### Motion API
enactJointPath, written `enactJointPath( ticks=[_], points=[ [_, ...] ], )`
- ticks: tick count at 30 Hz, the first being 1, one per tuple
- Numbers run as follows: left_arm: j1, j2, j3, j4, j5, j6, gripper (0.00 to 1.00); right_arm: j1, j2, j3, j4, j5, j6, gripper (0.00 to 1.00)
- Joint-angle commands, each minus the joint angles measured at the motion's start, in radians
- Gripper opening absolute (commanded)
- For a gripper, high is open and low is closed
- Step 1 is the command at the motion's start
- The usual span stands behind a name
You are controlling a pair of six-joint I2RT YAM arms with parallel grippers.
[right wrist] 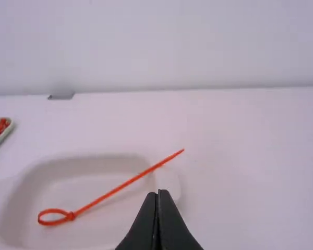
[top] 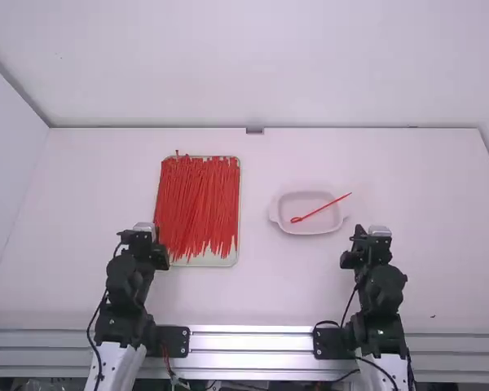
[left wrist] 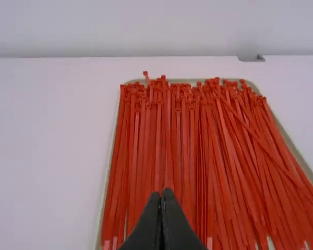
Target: Fasten the cable tie
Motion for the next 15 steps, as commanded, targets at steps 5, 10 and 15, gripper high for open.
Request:
enactJointPath(
  ticks=[5,10,15],
  points=[
    [-0.001,-0.085,-0.018,0.004,-0.006,0.003,0.0,0.003,-0.072,-0.012,-0.005,0.002,0.001,0.0],
    [-0.001,-0.143,-0.018,0.004,-0.006,0.003,0.0,0.003,-0.096,-0.012,-0.005,0.002,0.001,0.0],
    [-0.001,-0.19,-0.018,0.004,-0.006,0.003,0.0,0.003,-0.096,-0.012,-0.005,0.002,0.001,0.0]
  ],
)
